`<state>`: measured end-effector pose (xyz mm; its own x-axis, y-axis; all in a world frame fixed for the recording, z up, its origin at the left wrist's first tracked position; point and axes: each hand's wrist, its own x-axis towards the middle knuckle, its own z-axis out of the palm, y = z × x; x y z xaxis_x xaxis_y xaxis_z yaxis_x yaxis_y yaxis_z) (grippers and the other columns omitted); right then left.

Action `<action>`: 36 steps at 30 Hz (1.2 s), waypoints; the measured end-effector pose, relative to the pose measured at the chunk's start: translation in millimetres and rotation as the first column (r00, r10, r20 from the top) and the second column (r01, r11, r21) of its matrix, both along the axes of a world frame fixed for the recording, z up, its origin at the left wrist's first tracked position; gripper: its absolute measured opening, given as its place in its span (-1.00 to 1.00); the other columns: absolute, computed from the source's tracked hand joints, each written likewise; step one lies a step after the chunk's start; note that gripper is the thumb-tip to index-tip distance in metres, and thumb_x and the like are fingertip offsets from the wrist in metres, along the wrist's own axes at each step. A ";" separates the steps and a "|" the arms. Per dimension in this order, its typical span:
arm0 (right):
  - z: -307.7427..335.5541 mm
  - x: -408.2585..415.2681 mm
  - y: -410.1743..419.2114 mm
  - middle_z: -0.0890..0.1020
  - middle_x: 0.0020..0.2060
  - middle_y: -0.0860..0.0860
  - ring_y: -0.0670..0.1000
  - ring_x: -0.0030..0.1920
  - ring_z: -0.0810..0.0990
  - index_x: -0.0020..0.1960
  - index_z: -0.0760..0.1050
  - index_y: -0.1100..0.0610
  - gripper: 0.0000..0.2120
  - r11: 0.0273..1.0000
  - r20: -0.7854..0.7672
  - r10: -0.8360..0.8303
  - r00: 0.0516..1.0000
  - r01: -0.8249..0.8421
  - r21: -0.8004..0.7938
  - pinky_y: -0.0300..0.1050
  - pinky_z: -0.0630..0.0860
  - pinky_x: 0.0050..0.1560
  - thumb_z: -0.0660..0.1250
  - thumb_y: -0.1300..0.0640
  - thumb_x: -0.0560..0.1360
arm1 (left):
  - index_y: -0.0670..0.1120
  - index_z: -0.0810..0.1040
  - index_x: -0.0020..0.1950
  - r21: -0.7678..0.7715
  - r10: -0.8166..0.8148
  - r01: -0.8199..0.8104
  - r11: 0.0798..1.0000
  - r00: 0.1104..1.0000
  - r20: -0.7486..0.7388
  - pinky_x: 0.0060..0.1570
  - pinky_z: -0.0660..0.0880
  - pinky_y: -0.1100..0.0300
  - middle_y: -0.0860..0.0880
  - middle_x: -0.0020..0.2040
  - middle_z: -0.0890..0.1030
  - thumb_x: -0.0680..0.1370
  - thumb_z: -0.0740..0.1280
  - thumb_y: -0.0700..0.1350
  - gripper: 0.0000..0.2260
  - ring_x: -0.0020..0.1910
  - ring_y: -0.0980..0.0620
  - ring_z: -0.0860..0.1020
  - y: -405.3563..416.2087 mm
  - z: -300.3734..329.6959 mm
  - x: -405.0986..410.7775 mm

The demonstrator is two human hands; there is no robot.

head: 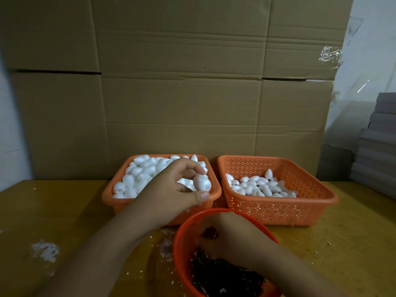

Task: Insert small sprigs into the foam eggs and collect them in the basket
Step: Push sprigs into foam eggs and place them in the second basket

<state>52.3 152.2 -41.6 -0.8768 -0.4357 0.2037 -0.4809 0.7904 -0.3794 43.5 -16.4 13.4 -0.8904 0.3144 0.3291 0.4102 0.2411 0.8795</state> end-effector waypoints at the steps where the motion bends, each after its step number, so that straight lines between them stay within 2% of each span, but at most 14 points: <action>1: -0.3 0.2 0.1 0.67 -0.14 -0.11 -0.15 -0.14 0.59 -0.05 0.63 0.01 -0.87 1.000 -0.004 0.000 1.000 0.000 -0.006 -0.13 0.54 -0.03 0.33 0.01 0.50 | -0.01 0.52 0.04 0.022 -0.011 0.011 1.000 1.000 0.006 -0.23 0.51 0.22 0.02 0.07 0.63 0.47 0.44 -0.31 -0.73 -0.20 0.00 0.65 0.4 0.7 0.8; 4: -2.3 0.4 -0.5 0.67 -0.12 -0.11 -0.14 -0.12 0.60 -0.04 0.62 0.00 -0.86 1.000 0.003 0.003 1.000 -0.003 -0.001 -0.08 0.54 -0.01 0.33 -0.01 0.49 | -0.10 0.52 0.10 0.084 -0.070 0.069 0.994 0.997 0.010 -0.27 0.54 0.28 0.01 0.11 0.65 0.50 0.38 -0.38 -0.74 -0.14 0.00 0.68 2.0 2.1 3.9; 8: -4.0 -0.5 -1.0 0.66 -0.13 -0.11 -0.15 -0.13 0.59 -0.06 0.61 0.00 -0.87 1.000 0.002 0.007 1.000 -0.007 0.009 -0.08 0.54 -0.02 0.33 -0.02 0.49 | -0.12 0.51 0.19 0.111 -0.134 0.137 0.984 0.990 -0.034 -0.20 0.56 0.28 0.00 0.14 0.65 0.55 0.30 -0.39 -0.72 -0.13 0.05 0.69 3.5 4.1 8.0; 12: -4.0 -0.9 -0.8 0.66 -0.10 -0.13 -0.16 -0.11 0.59 -0.04 0.62 -0.02 -0.87 1.000 0.004 0.007 1.000 -0.007 0.015 -0.09 0.54 -0.02 0.33 -0.02 0.49 | -0.13 0.55 0.22 0.198 -0.171 0.174 0.965 0.985 -0.033 -0.18 0.59 0.28 -0.05 0.13 0.66 0.55 0.29 -0.18 -0.75 -0.14 0.05 0.69 4.2 7.6 11.4; 15: -3.6 -0.4 -1.1 0.66 -0.06 -0.14 -0.15 -0.08 0.59 -0.02 0.62 -0.02 -0.86 1.000 0.009 0.022 1.000 -0.022 0.019 -0.09 0.54 0.00 0.32 -0.01 0.50 | -0.12 0.54 0.26 0.258 -0.191 0.182 0.949 0.982 0.008 -0.16 0.60 0.24 -0.02 0.11 0.69 0.61 0.22 -0.10 -0.74 -0.14 0.00 0.69 3.1 8.8 12.4; 21: -2.9 1.1 -1.7 0.65 -0.04 -0.11 -0.12 -0.06 0.58 0.00 0.62 -0.01 -0.84 0.999 0.004 0.021 1.000 -0.021 0.049 -0.05 0.53 0.02 0.31 -0.01 0.50 | -0.17 0.52 0.06 0.344 -0.279 0.244 0.906 0.959 0.055 -0.16 0.59 0.21 -0.13 0.04 0.71 0.60 0.14 0.09 -0.65 -0.16 -0.03 0.68 -0.6 8.7 12.8; 26: -2.6 2.1 -2.7 0.65 0.00 -0.11 -0.10 -0.01 0.59 0.04 0.62 -0.02 -0.83 0.998 0.021 0.017 1.000 -0.018 0.065 -0.04 0.53 0.05 0.31 -0.01 0.51 | 0.07 0.65 -0.17 0.399 -0.317 0.263 0.878 0.945 0.075 -0.19 0.58 0.22 -0.18 -0.02 0.71 0.54 0.20 0.24 -0.66 -0.19 -0.03 0.68 -0.1 11.8 15.1; 32: -1.4 3.4 -2.9 0.65 -0.05 -0.10 -0.10 -0.03 0.59 0.03 0.61 -0.01 -0.84 0.998 0.024 0.015 1.000 -0.017 0.066 -0.05 0.53 0.05 0.31 -0.02 0.52 | -0.06 0.64 -0.17 0.371 -0.259 0.221 0.902 0.964 0.056 -0.21 0.55 0.24 -0.10 -0.11 0.69 0.46 0.30 0.21 -0.65 -0.21 0.03 0.64 0.8 12.7 15.1; 36: -1.4 3.8 -2.8 0.66 -0.10 -0.08 -0.10 -0.09 0.59 0.02 0.62 0.01 -0.84 0.998 0.028 0.023 0.999 -0.025 0.066 -0.06 0.53 0.03 0.32 0.00 0.52 | -0.11 0.61 -0.14 0.373 -0.227 0.187 0.909 0.972 0.066 -0.23 0.56 0.25 -0.06 -0.14 0.68 0.36 0.46 0.15 -0.67 -0.20 0.04 0.64 0.8 13.3 16.8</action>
<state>56.0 149.4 -43.0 -0.8706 -0.4685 0.1502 -0.4905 0.8025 -0.3397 60.3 -15.6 26.6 -0.8540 0.3727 0.3630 0.3166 -0.1815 0.9310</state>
